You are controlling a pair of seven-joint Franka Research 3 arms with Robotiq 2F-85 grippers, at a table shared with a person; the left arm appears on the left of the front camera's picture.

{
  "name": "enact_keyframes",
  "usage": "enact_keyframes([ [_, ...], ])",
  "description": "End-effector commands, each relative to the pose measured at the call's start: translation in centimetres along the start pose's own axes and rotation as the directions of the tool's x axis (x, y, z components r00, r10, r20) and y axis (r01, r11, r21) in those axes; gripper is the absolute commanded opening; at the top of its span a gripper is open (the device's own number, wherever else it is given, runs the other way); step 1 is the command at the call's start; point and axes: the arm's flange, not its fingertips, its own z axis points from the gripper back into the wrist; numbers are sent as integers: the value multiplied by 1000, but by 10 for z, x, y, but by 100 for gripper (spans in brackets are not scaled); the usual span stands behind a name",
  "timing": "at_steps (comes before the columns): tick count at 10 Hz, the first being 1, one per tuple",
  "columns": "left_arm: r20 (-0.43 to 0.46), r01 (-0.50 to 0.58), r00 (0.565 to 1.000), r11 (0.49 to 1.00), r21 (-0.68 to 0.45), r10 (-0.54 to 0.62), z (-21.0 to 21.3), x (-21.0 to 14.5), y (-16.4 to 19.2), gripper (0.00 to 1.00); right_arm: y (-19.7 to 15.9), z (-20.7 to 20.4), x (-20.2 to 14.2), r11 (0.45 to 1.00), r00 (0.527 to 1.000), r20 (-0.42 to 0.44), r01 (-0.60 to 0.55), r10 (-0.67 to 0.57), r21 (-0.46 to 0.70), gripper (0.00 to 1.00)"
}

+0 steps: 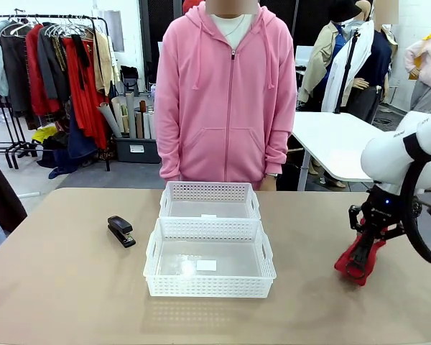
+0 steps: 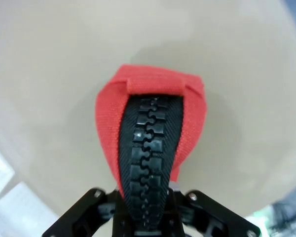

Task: Distribute items into two baskets.
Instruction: Pick up the Pencil pouch that the person points to.

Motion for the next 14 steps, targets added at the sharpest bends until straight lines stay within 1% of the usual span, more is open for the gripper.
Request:
enact_keyframes([
  [1,2,2,1000,1000,-1,-2,0,0,0,100,8,28,24,975,975,-54,-219,216,-40,0],
  [2,2,2,1000,1000,-1,-2,0,0,0,100,18,43,35,935,934,-107,-348,340,-65,0],
  [3,2,2,1000,1000,-1,-2,0,0,0,100,28,58,42,894,896,-136,-437,423,-100,0],
  [4,2,2,1000,1000,-1,-2,0,0,0,100,38,74,46,826,823,-182,-558,538,-81,0],
  [5,2,2,1000,1000,-1,-2,0,0,0,100,49,87,48,758,748,-215,-650,627,-49,0],
  [6,2,2,1000,1000,-1,-2,0,0,0,100,63,96,44,675,664,-247,-736,706,-53,0],
  [7,2,2,1000,1000,-1,-2,0,0,0,100,71,101,41,624,608,-256,-781,751,-23,0],
  [9,2,2,1000,1000,-1,-2,0,0,0,100,99,111,18,425,389,-288,-902,875,74,0],
  [10,2,2,1000,1000,-1,-2,0,0,0,100,110,114,8,357,320,-299,-931,899,79,0],
  [12,2,2,1000,1000,-1,-2,0,0,0,100,124,128,-20,234,220,-257,-972,941,26,0],
  [13,2,2,1000,1000,-1,-2,0,0,0,100,125,134,-30,184,181,-234,-983,955,-10,0],
  [14,2,2,1000,1000,-1,-2,0,0,0,100,124,140,-35,172,174,-231,-985,957,-26,0],
])
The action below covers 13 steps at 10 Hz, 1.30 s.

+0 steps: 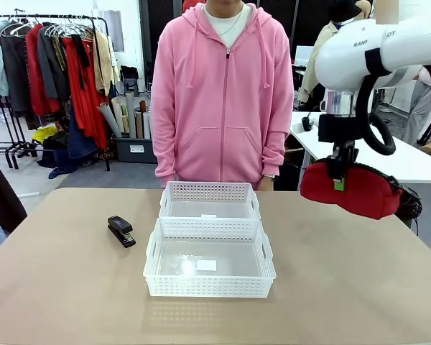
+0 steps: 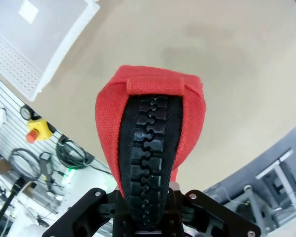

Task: Distribute items into two baskets.
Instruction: Pick up the Pencil pouch that the person points to.

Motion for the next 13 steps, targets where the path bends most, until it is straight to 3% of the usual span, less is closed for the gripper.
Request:
enact_keyframes([
  [1,3,2,1000,1000,-1,-2,0,0,0,100,-1,4,-17,997,999,29,-34,36,-67,0],
  [7,3,2,1000,1000,-1,-2,0,0,0,100,5,31,-46,996,996,85,10,-2,-93,0],
  [8,3,2,1000,1000,-1,-2,0,0,0,100,1,30,-45,992,994,90,66,-56,-110,0],
  [13,3,2,1000,1000,-1,-2,0,0,0,100,7,38,-44,997,997,75,24,-19,-72,0],
])
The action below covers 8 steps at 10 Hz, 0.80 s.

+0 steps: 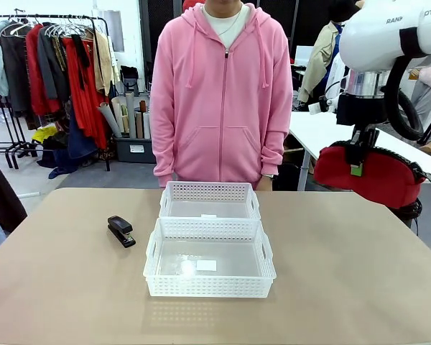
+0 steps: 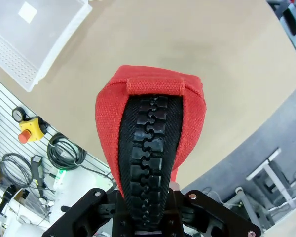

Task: Distribute items into two baskets.
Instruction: Move the picked Pencil pouch towards the Organizing basket indicated by the person, stopping as directed.

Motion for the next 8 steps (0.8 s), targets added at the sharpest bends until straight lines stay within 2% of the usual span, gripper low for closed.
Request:
enact_keyframes([
  [1,3,2,1000,1000,-1,-2,0,0,0,100,0,3,-1,1000,1000,0,-4,4,-2,0],
  [8,3,2,1000,1000,-1,-2,0,0,0,100,0,3,-1,1000,1000,0,-4,4,-2,0],
])
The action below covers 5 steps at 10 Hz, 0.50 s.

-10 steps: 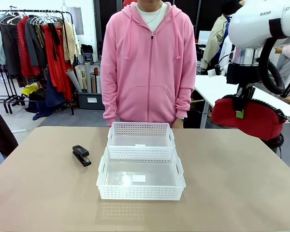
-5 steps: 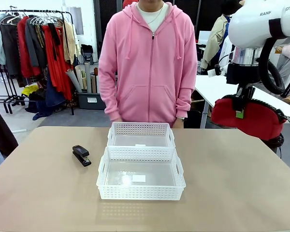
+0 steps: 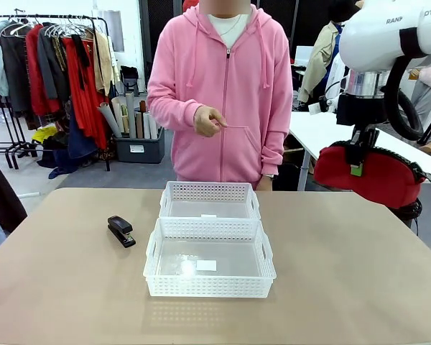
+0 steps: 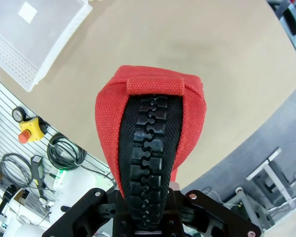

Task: Distribute items into two baskets.
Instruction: Move the picked Pencil pouch towards the Organizing basket indicated by the person, stopping as directed.

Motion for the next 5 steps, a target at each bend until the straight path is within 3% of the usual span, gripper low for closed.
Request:
enact_keyframes([
  [1,3,2,1000,1000,-1,-2,0,0,0,100,0,3,-1,1000,1000,0,-4,4,-2,0],
  [5,3,2,1000,1000,-1,-2,0,0,0,100,0,3,-1,1000,1000,0,-4,4,-2,0],
])
